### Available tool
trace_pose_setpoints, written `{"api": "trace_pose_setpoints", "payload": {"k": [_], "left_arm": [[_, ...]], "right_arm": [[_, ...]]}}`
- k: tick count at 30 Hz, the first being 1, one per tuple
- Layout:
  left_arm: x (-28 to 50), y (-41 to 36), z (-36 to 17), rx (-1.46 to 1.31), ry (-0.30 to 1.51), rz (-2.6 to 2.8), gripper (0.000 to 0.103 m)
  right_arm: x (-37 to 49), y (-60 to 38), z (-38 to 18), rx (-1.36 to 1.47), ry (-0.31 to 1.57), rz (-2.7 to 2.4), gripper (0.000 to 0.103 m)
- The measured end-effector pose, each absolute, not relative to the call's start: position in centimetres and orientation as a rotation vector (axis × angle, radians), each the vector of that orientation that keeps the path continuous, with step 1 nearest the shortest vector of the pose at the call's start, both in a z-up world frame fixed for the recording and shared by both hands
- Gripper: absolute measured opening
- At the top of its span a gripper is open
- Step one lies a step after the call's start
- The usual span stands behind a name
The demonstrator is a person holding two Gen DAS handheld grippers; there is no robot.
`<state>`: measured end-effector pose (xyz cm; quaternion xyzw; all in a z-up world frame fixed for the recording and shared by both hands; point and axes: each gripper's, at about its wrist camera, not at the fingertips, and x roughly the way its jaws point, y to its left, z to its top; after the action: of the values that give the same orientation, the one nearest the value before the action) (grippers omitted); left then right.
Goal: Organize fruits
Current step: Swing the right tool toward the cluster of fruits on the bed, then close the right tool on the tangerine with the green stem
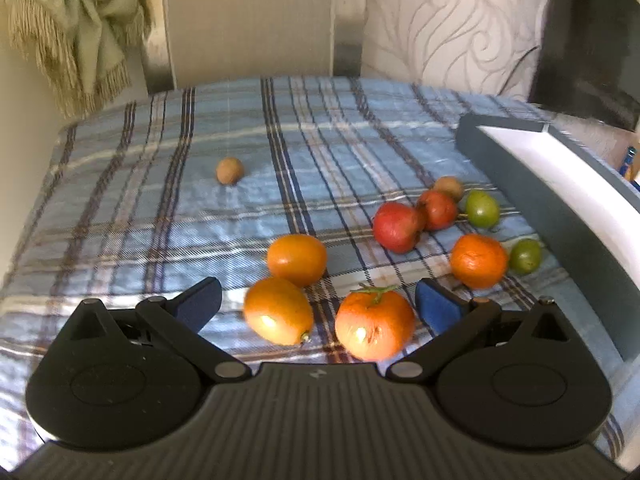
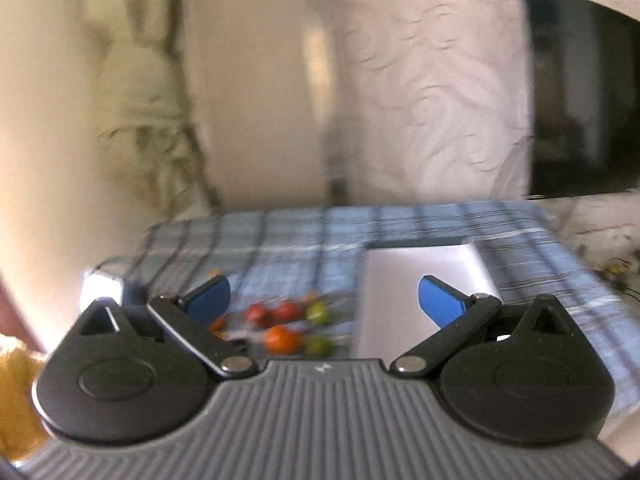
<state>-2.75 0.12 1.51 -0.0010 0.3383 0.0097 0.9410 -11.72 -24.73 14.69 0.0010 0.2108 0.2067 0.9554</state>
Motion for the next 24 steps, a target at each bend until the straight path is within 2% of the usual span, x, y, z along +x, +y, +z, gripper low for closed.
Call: {"api": "trace_pose_setpoints", "payload": {"k": [6, 8, 12, 17, 19, 24], "left_arm": [[-6.4, 1.6, 2.7, -0.032, 0.680, -0.005, 0.103], [-7.1, 1.8, 2.8, -0.032, 0.682, -0.023, 0.103], [-7.8, 1.0, 3.1, 0.016, 0.666, -0.057, 0.103], [-8.7, 0.5, 3.4, 0.032, 0.663, -0.095, 0.103], [-9.4, 0.4, 3.4, 0.048, 0.666, -0.104, 0.093], [-10.4, 1.0, 3.2, 0.053, 0.693, -0.103, 0.090]], "right_arm": [[-10.3, -20.4, 12.7, -0.064, 0.483, 0.495, 0.098], [-9.0, -20.2, 12.3, -0.039, 0.510, 0.503, 0.094], [-8.1, -19.2, 10.9, -0.046, 0.580, 0.527, 0.075], [-7.4, -17.0, 9.6, -0.094, 0.625, 0.581, 0.069], [-6.9, -16.0, 9.2, -0.112, 0.645, 0.605, 0.064], [-5.1, -12.8, 7.0, -0.155, 0.721, 0.637, 0.063]]}}
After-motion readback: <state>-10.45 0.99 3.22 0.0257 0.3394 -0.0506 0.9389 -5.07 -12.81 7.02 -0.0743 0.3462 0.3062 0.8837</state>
